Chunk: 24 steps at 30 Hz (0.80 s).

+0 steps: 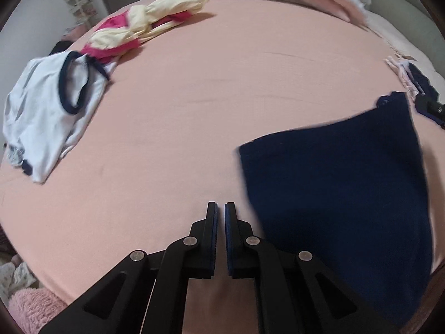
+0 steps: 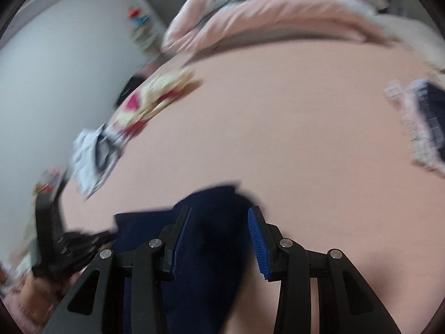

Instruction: Fold clothes

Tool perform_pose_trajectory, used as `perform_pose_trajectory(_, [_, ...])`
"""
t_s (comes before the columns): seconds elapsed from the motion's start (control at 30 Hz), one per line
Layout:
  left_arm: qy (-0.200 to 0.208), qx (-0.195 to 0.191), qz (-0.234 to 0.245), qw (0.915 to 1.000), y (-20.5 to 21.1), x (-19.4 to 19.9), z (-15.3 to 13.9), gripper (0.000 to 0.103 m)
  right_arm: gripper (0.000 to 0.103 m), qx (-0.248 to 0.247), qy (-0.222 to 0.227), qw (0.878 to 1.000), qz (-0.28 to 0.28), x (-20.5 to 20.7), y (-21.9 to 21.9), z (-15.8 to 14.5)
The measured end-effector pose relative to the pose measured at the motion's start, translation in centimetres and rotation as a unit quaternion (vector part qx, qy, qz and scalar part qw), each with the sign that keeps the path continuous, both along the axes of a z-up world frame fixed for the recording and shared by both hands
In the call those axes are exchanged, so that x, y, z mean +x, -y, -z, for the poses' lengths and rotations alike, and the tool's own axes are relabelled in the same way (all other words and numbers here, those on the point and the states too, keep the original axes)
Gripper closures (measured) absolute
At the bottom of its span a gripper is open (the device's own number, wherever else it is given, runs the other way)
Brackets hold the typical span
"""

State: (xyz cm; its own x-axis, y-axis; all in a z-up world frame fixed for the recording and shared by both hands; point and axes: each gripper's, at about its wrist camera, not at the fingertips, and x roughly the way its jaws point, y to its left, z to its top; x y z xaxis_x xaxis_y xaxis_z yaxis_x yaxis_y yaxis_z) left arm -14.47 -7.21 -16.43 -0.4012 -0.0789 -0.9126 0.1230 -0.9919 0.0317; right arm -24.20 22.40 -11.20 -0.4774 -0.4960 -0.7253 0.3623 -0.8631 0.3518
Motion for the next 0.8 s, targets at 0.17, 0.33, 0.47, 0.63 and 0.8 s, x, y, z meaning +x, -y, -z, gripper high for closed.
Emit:
perform_pose_trajectory(0.17, [-0.082, 0.043, 0.002, 0.9957, 0.5, 0.4, -3.1, 0.099, 0.063, 0.056, 0.006, 0.997, -0.059, 0.4, 2.7, 1.6])
perform_pose_trajectory(0.33, [-0.079, 0.098, 0.098, 0.9872, -3.2, -1.8, -2.7, 0.099, 0.063, 0.097, 0.003, 0.984, -0.146, 1.7, 8.0, 3.9])
perform_pose_trajectory(0.47, [-0.030, 0.081, 0.103, 0.9909, -3.9, -2.8, 1.0, 0.099, 0.063, 0.133, -0.005, 0.985, -0.111, 1.1, 7.0, 4.6])
perform_pose_trajectory(0.63, [-0.036, 0.069, 0.085, 0.9934, -2.3, -2.5, 0.3, 0.099, 0.058, 0.138, 0.029, 0.990, -0.014, -1.8, 2.5, 4.7])
perform_pose_trajectory(0.8, [-0.037, 0.100, 0.063, 0.9923, -0.3, -2.3, 0.4, 0.099, 0.058, 0.156, -0.013, 0.986, 0.054, -2.1, 0.5, 2.1])
